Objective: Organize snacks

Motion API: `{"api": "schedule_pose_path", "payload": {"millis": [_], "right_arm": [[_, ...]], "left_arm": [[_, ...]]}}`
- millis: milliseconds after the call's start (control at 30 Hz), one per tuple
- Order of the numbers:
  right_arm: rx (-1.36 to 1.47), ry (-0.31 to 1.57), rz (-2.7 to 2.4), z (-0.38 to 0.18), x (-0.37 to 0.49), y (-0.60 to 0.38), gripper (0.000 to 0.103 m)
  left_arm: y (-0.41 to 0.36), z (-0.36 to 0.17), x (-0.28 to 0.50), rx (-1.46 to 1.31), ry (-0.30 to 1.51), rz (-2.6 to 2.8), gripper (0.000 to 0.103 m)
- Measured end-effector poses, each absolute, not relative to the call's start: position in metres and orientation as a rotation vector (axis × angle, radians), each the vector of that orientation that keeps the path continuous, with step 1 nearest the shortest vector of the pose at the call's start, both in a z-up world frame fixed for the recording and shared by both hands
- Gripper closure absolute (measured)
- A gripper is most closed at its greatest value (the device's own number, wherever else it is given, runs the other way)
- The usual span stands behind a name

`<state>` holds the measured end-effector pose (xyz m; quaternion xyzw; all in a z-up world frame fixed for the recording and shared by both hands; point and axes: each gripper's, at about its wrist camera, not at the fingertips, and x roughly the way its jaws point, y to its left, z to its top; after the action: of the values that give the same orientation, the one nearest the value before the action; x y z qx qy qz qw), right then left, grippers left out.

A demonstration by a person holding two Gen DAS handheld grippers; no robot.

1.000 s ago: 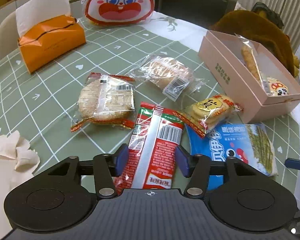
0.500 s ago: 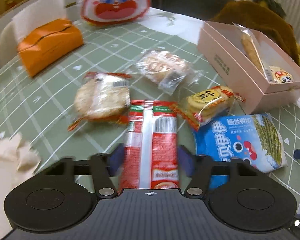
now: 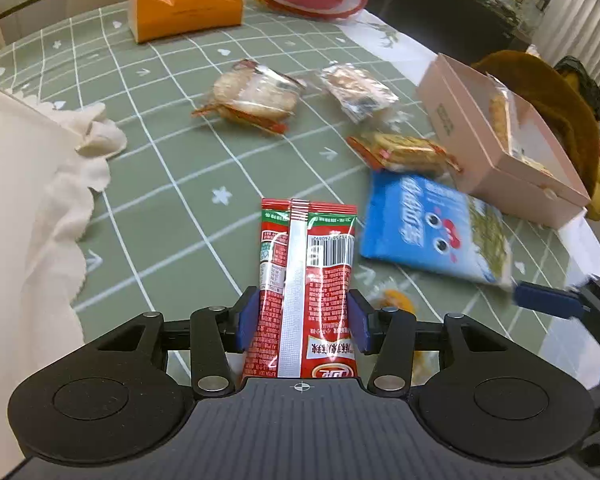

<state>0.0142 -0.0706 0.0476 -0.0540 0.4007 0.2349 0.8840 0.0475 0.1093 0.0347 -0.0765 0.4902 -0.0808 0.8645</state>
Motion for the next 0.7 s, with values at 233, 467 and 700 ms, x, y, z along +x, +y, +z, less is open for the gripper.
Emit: {"api": "schedule_pose_path", "payload": {"millis": [233,467,700], "right_arm": [[-0.191,0.917,0.532,0.031,0.033,-0.028,0.060],[-0.224,0.930,0.532,0.040,0.020,-0.049,0.084],[-0.243,0.945,0.422,0.043,0.006,-0.100,0.084]], "left_arm": [[0.109,0.035,0.045,-0.192,1.025,-0.164,0.051],[0.095,0.034,0.034,-0.204,1.030,-0.204,0.051],[0.063,0.034,0.029,-0.200,1.057,-0.291,0.051]]}}
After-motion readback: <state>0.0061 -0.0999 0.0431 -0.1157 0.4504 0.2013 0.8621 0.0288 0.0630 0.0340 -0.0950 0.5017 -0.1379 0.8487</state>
